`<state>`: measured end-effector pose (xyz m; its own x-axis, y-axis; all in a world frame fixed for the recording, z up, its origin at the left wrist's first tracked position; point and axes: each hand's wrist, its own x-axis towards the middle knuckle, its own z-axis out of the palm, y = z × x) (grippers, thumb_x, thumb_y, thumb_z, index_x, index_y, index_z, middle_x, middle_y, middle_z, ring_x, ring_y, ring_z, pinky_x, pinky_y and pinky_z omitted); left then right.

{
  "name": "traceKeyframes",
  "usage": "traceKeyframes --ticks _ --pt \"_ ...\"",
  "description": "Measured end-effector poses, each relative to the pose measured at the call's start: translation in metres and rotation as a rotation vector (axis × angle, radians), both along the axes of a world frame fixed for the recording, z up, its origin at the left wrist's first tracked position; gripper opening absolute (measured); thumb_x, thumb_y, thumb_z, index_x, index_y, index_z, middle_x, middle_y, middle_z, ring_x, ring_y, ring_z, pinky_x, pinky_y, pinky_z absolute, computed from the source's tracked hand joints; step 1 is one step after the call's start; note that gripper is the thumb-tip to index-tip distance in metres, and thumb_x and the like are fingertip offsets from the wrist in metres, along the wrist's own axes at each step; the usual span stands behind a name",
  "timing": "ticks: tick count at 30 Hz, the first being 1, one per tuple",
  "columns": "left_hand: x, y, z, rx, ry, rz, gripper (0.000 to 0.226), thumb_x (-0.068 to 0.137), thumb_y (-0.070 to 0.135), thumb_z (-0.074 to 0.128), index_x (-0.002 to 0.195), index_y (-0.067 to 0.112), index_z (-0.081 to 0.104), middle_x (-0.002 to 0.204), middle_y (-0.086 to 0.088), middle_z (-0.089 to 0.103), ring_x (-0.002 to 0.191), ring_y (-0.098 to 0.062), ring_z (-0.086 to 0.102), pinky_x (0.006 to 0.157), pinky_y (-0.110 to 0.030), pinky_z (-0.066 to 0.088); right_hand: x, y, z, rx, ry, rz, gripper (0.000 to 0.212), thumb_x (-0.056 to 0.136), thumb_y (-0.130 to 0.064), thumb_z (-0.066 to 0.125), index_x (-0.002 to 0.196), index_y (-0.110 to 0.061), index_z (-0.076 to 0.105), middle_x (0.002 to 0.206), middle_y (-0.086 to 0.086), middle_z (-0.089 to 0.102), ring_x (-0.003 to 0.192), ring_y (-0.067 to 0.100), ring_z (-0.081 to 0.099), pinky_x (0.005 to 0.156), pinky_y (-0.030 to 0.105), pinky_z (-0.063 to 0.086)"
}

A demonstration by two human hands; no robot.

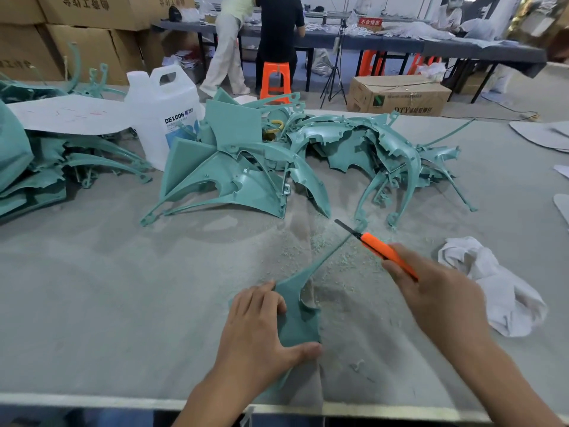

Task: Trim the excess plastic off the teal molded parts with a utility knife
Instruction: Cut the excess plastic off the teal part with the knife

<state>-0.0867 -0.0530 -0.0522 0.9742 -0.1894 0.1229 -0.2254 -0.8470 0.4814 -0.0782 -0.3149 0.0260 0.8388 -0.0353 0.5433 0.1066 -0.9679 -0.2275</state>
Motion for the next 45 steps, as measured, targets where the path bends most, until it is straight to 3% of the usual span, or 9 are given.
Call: traceKeyframes --ticks 3,7,12,15,19,25,30,36,45 --pt "0.003 0.001 0.003 -0.005 0.025 -0.015 0.076 0.051 0.097 0.049 0.095 0.038 0.036 0.15 0.011 0.036 0.136 -0.008 0.023 0.119 -0.032 0.016 -0.001 0.005 -0.001 0.037 0.045 0.082 0.034 0.091 -0.047 0.059 0.119 -0.031 0.069 0.064 -0.003 0.065 0.047 0.024 0.059 0.041 0.03 0.046" --pt "0.01 0.005 0.004 0.048 0.041 -0.057 0.076 0.051 0.097 0.05 0.096 0.037 0.035 0.15 0.014 0.036 0.136 -0.002 0.022 0.121 -0.033 0.006 -0.014 0.017 -0.019 0.1 0.42 0.302 0.037 0.09 -0.064 0.049 0.117 -0.046 0.065 0.075 -0.011 0.07 0.067 0.014 0.067 0.059 0.037 0.053" --pt "0.022 0.01 0.009 0.111 0.094 -0.13 0.078 0.055 0.099 0.046 0.104 0.04 0.034 0.161 0.014 0.023 0.149 -0.001 0.009 0.123 -0.033 -0.009 -0.008 -0.003 -0.009 0.181 0.142 0.068 0.032 0.09 -0.052 0.052 0.112 -0.037 0.069 0.051 -0.016 0.049 0.041 0.001 0.043 0.041 0.023 0.035" --pt "0.034 0.017 0.018 0.212 0.036 -0.186 0.078 0.064 0.094 0.045 0.121 0.04 0.045 0.164 0.012 0.018 0.151 -0.007 0.004 0.119 -0.032 -0.014 -0.015 -0.004 -0.011 0.286 0.266 0.15 0.027 0.09 -0.064 0.045 0.107 -0.048 0.059 0.057 -0.011 0.059 0.053 0.006 0.058 0.046 0.026 0.044" --pt "0.031 0.028 0.018 0.197 -0.017 -0.073 0.074 0.073 0.089 0.043 0.133 0.046 0.048 0.166 0.002 0.013 0.149 -0.014 0.004 0.119 -0.033 -0.001 -0.022 0.002 -0.025 0.312 0.374 0.214 0.027 0.089 -0.065 0.047 0.101 -0.046 0.063 0.072 -0.016 0.062 0.066 0.004 0.06 0.059 0.026 0.047" --pt "0.017 0.017 0.003 -0.043 0.026 0.125 0.06 0.07 0.091 0.044 0.102 0.041 0.04 0.165 0.003 0.018 0.152 -0.01 0.005 0.118 -0.029 0.013 -0.022 0.021 -0.038 0.248 0.452 0.258 0.042 0.087 -0.067 0.041 0.106 -0.039 0.066 0.083 -0.014 0.064 0.074 0.007 0.062 0.067 0.034 0.051" --pt "0.015 0.017 -0.003 -0.034 -0.015 0.166 0.059 0.068 0.091 0.042 0.1 0.042 0.039 0.165 0.009 0.02 0.151 -0.006 0.006 0.117 -0.026 0.016 -0.019 0.025 -0.039 0.082 0.369 0.153 0.041 0.089 -0.063 0.04 0.098 -0.032 0.066 0.081 -0.007 0.068 0.074 0.027 0.068 0.058 0.039 0.047" --pt "0.014 0.013 -0.004 -0.015 -0.049 0.194 0.057 0.066 0.088 0.04 0.1 0.042 0.038 0.164 0.008 0.023 0.151 -0.006 0.008 0.117 -0.026 0.018 -0.026 0.035 -0.041 0.123 0.363 0.207 0.015 0.091 -0.047 0.062 0.093 -0.033 0.065 0.069 -0.007 0.063 0.062 0.023 0.064 0.051 0.035 0.044" --pt "0.014 0.014 -0.007 -0.017 -0.054 0.195 0.057 0.067 0.088 0.043 0.099 0.041 0.039 0.163 0.008 0.025 0.152 -0.007 0.01 0.117 -0.028 0.021 -0.021 0.033 -0.044 0.095 0.318 0.175 0.033 0.089 -0.057 0.048 0.101 -0.034 0.069 0.078 -0.006 0.069 0.068 0.028 0.068 0.053 0.036 0.047"
